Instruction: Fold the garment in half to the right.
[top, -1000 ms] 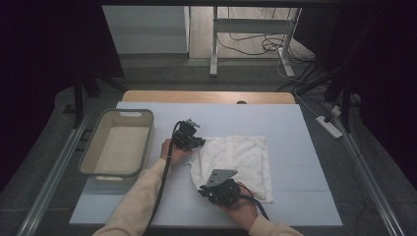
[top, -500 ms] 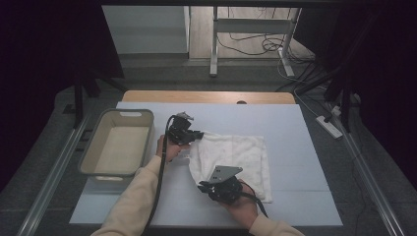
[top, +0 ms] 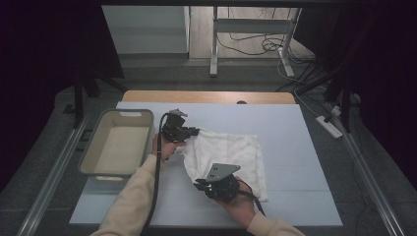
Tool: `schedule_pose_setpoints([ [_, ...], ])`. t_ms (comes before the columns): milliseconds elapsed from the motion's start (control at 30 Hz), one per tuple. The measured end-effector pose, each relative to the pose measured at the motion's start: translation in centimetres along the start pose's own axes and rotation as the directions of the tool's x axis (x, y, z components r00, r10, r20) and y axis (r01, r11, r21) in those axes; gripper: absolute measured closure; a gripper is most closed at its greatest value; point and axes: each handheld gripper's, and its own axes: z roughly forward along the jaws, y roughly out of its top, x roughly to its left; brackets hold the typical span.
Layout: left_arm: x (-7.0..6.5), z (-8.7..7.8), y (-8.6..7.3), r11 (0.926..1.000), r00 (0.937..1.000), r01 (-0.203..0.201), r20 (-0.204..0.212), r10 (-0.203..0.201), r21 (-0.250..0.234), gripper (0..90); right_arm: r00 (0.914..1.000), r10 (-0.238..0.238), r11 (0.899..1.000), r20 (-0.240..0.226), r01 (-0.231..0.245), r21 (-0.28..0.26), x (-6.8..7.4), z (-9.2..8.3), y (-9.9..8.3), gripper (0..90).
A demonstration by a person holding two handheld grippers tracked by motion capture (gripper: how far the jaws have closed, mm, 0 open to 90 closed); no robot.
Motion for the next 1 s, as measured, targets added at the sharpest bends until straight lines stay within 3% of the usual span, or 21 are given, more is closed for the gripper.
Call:
schedule_pose_setpoints([
  [233, 0.2, -1.7, 0.3, 0.9994, 1.0000, 0.006, -0.005, -0.006, -0.035, 84.3, 0.9997, 0.012, 1.000, -0.023, -0.012, -0.027, -0.1, 0.0, 1.0, 82.4],
  [533, 0.4, -2.4, 0.4, 0.9987, 0.9998, 0.018, -0.006, -0.019, -0.047, 84.3, 0.9997, -0.003, 1.000, -0.023, 0.002, -0.028, 0.2, 0.6, 1.5, 82.4],
  [667, 0.3, -3.1, 0.7, 0.9983, 0.9999, 0.011, -0.010, -0.012, -0.057, 84.3, 0.9991, 0.012, 0.999, -0.042, -0.014, -0.042, 0.2, 0.9, 2.0, 82.4],
  [767, 0.5, -4.4, 0.9, 0.9954, 0.9996, 0.028, 0.001, -0.028, -0.092, 84.3, 0.9989, -0.004, 0.998, -0.047, 0.001, -0.065, 0.4, 1.1, 2.8, 82.4],
  [1000, 0.6, -4.1, 0.7, 0.9961, 0.9994, 0.035, 0.003, -0.035, -0.081, 84.2, 0.9990, -0.009, 0.998, -0.044, 0.006, -0.060, 0.4, 1.4, 2.9, 82.4],
])
